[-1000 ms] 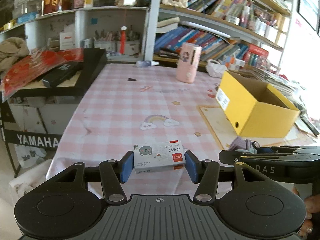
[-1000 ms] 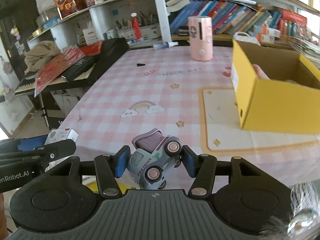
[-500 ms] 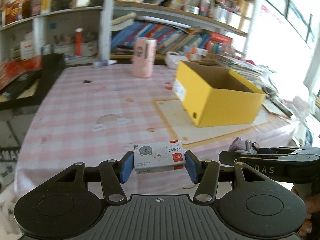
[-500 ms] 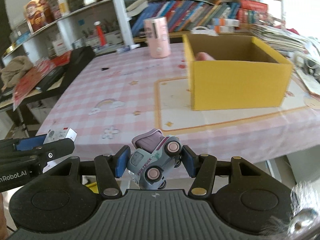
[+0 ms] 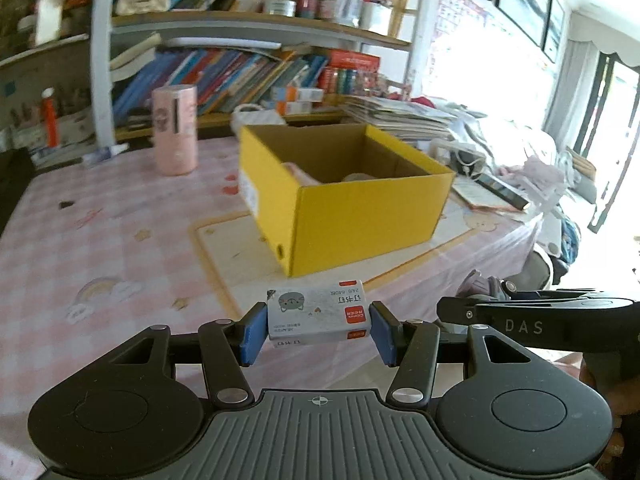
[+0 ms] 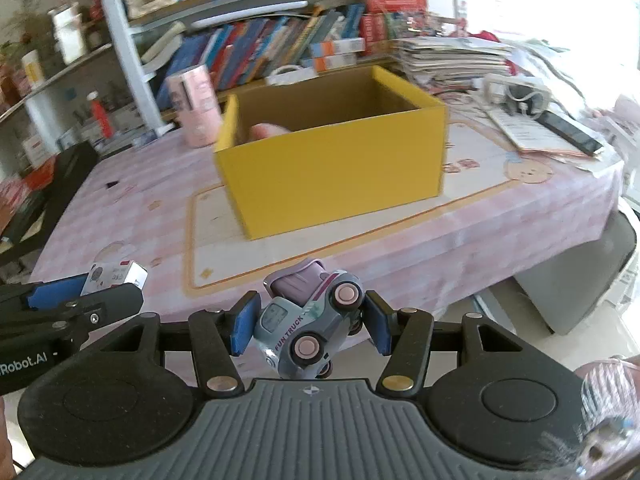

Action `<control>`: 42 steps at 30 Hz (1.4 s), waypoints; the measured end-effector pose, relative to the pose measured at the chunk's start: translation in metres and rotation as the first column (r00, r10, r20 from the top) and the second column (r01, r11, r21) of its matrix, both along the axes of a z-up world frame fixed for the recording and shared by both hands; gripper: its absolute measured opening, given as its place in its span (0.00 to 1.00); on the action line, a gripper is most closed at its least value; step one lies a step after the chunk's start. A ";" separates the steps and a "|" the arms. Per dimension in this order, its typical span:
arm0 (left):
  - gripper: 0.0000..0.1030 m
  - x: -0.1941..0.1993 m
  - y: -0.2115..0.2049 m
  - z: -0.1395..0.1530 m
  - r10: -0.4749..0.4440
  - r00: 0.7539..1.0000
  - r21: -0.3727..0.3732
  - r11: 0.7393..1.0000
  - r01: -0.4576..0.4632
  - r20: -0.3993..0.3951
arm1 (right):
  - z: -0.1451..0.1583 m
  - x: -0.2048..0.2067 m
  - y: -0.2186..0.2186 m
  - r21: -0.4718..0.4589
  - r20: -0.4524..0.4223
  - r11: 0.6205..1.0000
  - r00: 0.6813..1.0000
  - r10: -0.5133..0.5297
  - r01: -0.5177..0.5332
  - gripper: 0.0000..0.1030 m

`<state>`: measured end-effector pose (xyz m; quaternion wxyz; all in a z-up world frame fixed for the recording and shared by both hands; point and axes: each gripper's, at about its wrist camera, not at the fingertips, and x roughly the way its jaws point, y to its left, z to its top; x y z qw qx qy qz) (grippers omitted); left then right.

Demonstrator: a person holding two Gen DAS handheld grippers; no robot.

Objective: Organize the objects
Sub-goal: 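Lift the toy truck and medicine box and carry them over the yellow box, then open the left gripper to drop the medicine box while the right gripper releases the truck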

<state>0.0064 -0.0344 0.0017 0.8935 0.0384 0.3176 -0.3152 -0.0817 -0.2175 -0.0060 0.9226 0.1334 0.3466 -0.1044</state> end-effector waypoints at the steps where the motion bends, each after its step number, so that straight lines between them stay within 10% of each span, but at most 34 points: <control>1: 0.51 0.002 -0.005 0.001 -0.004 1.000 -0.002 1.000 0.004 0.002 | 0.001 0.001 -0.006 -0.001 0.000 1.000 1.000 -0.008 0.008 0.52; 16: 0.51 0.034 -0.055 0.012 -0.001 0.998 -0.014 1.000 0.002 0.061 | 0.011 0.042 -0.057 -0.018 0.016 1.000 1.000 0.011 -0.010 0.52; 31: 0.51 0.094 -0.112 0.033 0.085 0.985 -0.038 0.996 -0.080 0.151 | 0.063 0.112 -0.119 -0.111 0.260 0.992 0.961 0.090 -0.063 0.52; 42: 0.52 0.125 -0.149 0.004 0.143 0.985 0.092 0.984 -0.151 0.096 | 0.035 0.176 -0.138 -0.076 0.166 0.977 0.964 0.209 -0.199 0.52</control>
